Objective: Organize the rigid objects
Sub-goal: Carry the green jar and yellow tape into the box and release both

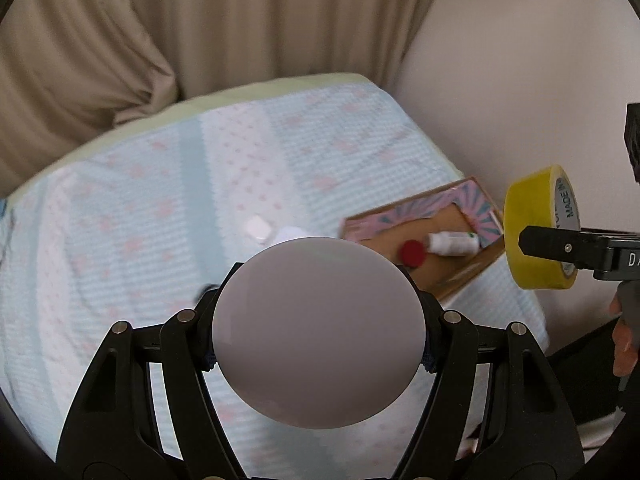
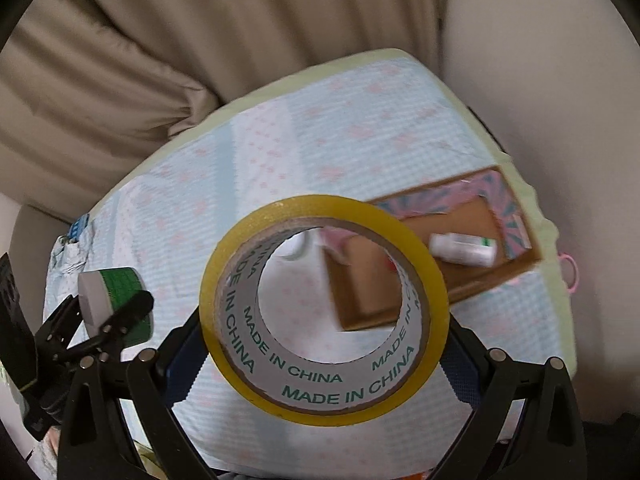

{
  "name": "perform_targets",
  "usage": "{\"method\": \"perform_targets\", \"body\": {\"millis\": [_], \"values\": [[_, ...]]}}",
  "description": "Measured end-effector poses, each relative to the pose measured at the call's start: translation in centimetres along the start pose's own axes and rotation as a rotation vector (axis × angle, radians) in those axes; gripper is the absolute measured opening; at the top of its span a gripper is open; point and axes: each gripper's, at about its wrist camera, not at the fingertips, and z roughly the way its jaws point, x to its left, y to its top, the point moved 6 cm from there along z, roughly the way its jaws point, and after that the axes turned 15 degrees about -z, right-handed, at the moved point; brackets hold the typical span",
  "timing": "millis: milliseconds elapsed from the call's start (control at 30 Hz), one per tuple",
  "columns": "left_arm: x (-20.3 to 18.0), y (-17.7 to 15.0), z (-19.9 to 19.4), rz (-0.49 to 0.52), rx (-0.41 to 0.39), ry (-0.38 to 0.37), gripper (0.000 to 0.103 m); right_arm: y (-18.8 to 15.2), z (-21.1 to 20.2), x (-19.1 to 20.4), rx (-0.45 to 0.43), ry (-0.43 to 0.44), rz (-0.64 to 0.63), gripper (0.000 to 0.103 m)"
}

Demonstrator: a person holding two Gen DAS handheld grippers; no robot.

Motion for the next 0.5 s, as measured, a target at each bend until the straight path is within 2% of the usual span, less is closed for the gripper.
{"method": "perform_targets", "body": {"millis": [300, 500], "values": [[-8.8, -2.0, 8.4, 0.006, 0.103, -0.002, 0.068, -1.8, 3.6, -11.4, 0.11, -0.005, 0.065, 0.099], [-11.7, -3.0, 14.8, 0.028, 0.196, 0.033, 0.068, -1.7, 7.8, -16.5, 0.191, 0.041, 0.094, 0.099]]}}
